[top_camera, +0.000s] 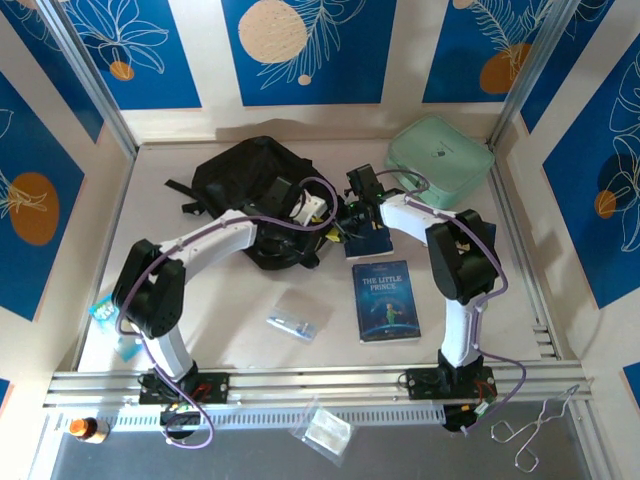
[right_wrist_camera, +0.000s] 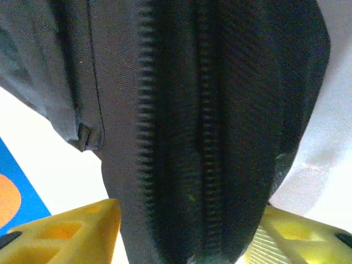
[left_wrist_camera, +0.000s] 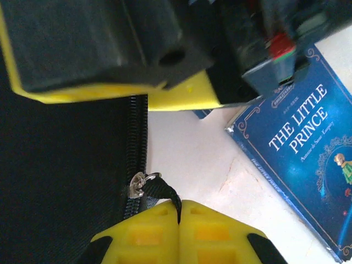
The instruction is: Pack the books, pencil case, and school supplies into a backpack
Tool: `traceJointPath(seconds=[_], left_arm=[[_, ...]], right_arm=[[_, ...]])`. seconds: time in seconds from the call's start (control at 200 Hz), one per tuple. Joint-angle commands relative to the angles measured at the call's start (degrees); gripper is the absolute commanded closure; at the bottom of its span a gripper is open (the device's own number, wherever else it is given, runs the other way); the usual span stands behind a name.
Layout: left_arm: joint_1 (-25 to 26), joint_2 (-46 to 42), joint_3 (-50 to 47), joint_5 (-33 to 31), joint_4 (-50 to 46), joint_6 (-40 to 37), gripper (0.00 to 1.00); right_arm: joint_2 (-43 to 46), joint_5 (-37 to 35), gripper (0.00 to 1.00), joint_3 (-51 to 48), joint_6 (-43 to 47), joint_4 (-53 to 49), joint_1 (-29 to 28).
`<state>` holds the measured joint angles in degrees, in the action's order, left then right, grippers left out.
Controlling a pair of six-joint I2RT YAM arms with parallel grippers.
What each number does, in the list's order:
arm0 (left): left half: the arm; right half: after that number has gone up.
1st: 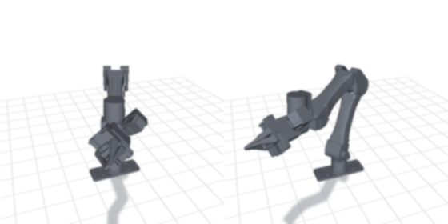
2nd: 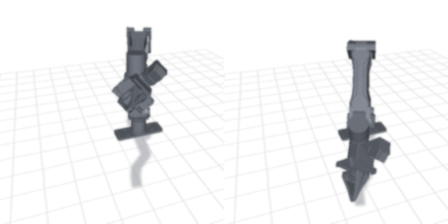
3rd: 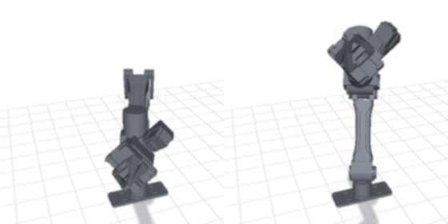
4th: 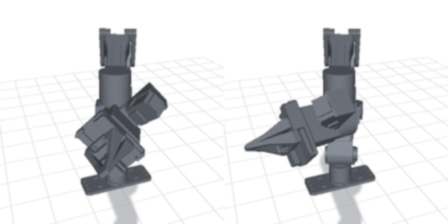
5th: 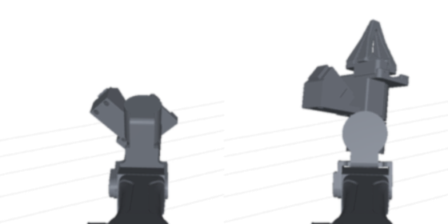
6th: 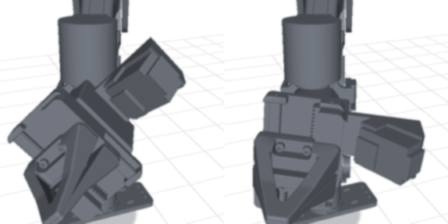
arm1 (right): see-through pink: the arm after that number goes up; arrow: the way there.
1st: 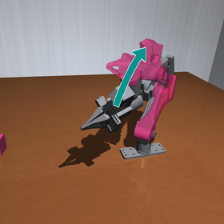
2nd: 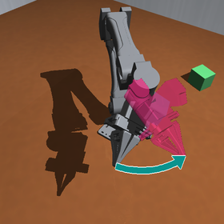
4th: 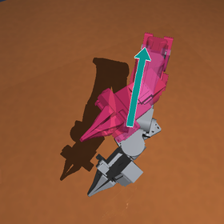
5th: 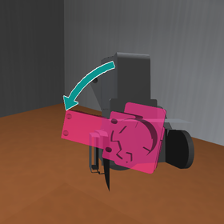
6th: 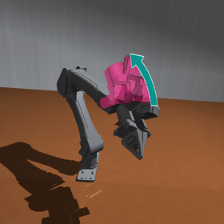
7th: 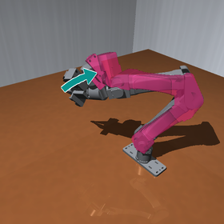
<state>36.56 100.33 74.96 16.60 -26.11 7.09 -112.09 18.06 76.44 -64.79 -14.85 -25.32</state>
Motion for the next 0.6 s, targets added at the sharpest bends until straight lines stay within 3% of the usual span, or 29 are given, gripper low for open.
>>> traceJointPath(seconds=[0.0, 0.33, 0.595], left_arm=[[0.6, 1.2, 2.5, 1.4, -1.0, -0.3, 1.0], [0.5, -0.4, 5.8, -4.4, -16.3, -1.7, 1.0], [0.3, -3.7, 4.6, -6.8, -24.3, -2.5, 1.0]], right_arm=[[-0.7, -0.3, 0.5, 1.4, -0.2, -0.8, 0.3], [-1.1, -5.3, 0.87, 1.8, 2.6, -1.9, 1.1], [-1.7, -7.1, 0.9, 2.5, 2.9, -1.6, 2.1]])
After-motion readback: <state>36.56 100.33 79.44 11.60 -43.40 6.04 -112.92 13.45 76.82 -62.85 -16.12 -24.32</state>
